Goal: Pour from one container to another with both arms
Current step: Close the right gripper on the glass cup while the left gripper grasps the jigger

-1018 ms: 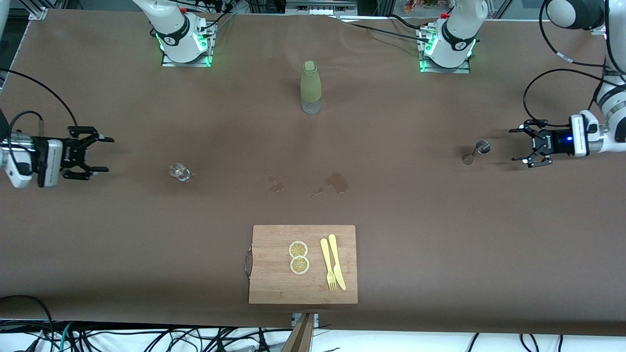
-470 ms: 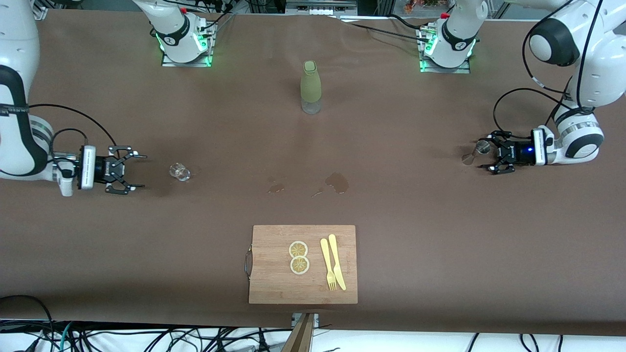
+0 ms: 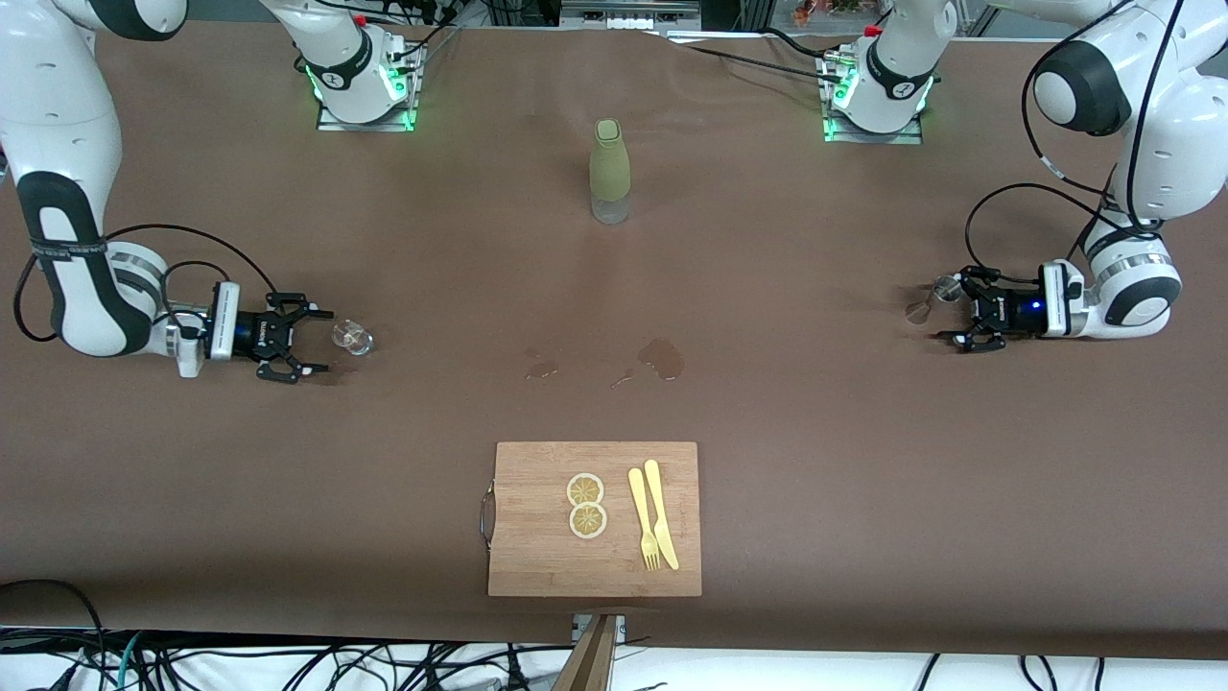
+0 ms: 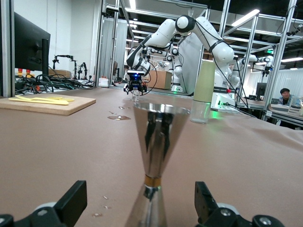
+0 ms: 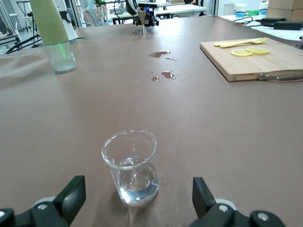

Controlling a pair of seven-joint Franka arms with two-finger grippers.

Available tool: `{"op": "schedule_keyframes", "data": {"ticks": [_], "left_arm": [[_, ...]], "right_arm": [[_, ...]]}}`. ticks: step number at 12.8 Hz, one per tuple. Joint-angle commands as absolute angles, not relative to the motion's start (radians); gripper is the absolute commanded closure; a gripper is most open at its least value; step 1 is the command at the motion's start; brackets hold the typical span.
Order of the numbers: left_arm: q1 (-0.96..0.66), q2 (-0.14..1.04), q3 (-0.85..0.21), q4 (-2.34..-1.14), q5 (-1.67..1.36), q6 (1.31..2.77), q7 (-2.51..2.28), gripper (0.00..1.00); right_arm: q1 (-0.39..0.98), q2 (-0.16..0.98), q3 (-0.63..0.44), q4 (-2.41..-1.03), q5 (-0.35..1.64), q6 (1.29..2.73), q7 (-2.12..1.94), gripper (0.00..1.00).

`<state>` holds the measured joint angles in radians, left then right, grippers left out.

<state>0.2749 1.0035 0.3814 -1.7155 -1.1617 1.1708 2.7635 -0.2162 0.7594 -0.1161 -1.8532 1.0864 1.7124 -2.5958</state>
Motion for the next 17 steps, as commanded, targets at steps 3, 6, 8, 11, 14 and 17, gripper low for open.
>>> {"op": "schedule_keyframes", "data": {"ticks": [3,6,8,11,14,17], "left_arm": [[0.267,1.014,0.374,-1.71,-1.155,1.14,2.933,0.0],[0.261,1.015,0.36,-1.712,-1.154,1.138,2.93,0.11],[0.258,1.014,0.36,-1.712,-1.152,1.132,2.915,0.18],[0.258,1.011,0.367,-1.712,-1.115,1.126,2.905,0.13],[0.259,1.012,0.368,-1.712,-1.109,1.124,2.905,0.15],[0.259,1.012,0.368,-1.712,-1.108,1.124,2.899,0.29]], "right_arm": [[-0.221,0.821,-0.063,-1.864,1.157,1.721,-2.718,0.0],[-0.218,0.833,-0.045,-1.864,1.157,1.738,-2.72,0.0],[-0.216,0.842,-0.034,-1.864,1.157,1.741,-2.72,0.0],[-0.209,0.844,-0.028,-1.862,1.155,1.74,-2.721,0.11],[-0.209,0.842,-0.028,-1.862,1.155,1.74,-2.721,0.55],[-0.21,0.841,-0.028,-1.858,1.155,1.729,-2.718,0.75]]}}
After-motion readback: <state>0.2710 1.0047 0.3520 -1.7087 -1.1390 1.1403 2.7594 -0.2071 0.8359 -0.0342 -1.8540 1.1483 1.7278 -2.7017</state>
